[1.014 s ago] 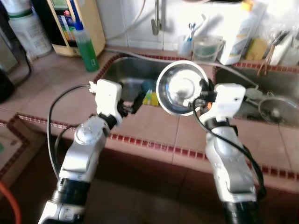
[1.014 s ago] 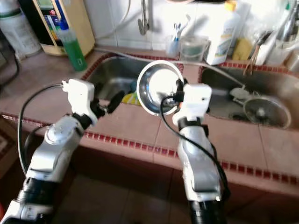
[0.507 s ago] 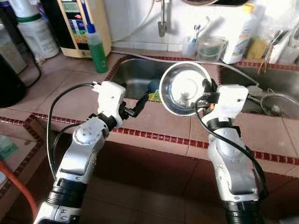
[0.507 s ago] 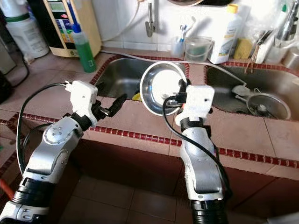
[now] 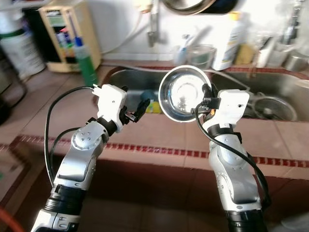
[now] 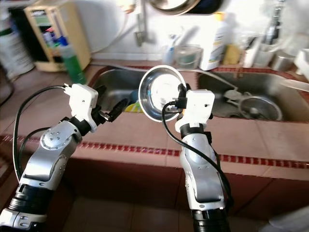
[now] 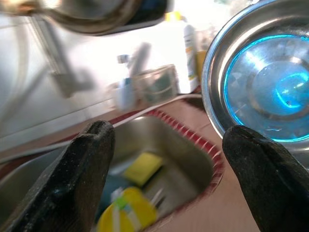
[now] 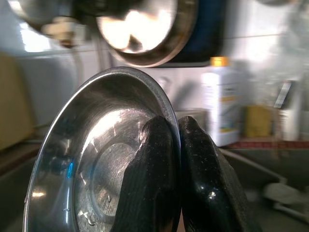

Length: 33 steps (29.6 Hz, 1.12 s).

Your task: Kitchen organization

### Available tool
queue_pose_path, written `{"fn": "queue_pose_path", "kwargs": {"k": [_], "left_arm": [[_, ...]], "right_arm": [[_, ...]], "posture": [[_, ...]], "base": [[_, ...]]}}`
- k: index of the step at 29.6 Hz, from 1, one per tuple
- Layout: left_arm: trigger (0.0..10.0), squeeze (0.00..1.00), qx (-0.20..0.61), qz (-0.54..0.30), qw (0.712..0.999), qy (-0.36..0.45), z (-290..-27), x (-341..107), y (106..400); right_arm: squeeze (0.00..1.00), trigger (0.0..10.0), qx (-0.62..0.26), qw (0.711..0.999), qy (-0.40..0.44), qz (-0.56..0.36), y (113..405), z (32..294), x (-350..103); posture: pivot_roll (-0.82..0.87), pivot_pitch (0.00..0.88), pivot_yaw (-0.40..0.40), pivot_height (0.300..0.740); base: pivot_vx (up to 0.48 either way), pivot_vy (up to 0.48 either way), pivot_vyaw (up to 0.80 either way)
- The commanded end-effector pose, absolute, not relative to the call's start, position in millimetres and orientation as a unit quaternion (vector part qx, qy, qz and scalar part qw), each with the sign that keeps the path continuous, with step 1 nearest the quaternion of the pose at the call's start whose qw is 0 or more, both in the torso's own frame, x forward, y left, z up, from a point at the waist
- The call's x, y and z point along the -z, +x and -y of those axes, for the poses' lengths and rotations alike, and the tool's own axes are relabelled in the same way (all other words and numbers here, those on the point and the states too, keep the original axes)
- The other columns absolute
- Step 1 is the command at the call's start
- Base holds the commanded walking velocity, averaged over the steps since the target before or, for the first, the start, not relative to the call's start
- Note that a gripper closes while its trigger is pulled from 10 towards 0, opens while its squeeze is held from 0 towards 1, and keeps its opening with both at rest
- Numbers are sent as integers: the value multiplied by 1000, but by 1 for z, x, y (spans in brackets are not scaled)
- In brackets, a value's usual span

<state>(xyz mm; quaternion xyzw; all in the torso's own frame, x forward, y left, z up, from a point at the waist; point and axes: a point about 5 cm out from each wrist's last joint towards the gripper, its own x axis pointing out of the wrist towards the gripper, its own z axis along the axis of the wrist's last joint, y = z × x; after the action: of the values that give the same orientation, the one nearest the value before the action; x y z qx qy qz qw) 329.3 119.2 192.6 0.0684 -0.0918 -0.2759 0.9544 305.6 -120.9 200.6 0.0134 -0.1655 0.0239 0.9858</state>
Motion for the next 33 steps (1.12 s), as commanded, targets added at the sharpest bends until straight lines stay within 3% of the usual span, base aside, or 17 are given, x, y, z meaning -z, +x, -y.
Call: {"fn": "queue_pose_path", "kwargs": {"k": [1, 16, 20, 33], "left_arm": [[10000, 0, 274, 93, 954, 79, -124, -194, 330], [10000, 0, 275, 97, 954, 75, -124, -196, 330], [10000, 0, 275, 99, 955, 47, -125, -199, 330], [10000, 0, 346, 102, 928, 98, -119, -197, 315]], "right_arm": [[0, 10000, -25, 984, 12, 179, 305, 121, -207], [0, 10000, -29, 984, 13, 176, 306, 118, -206], [0, 10000, -30, 984, 13, 175, 306, 118, -206], [0, 10000, 1, 991, 2, 131, 321, 139, -194]], "posture": [[-189, 66, 72, 740], [-185, 65, 74, 740], [-186, 65, 74, 740], [-177, 71, 67, 740]], "base": [[435, 0, 0], [412, 0, 0], [0, 0, 0], [0, 0, 0]]}}
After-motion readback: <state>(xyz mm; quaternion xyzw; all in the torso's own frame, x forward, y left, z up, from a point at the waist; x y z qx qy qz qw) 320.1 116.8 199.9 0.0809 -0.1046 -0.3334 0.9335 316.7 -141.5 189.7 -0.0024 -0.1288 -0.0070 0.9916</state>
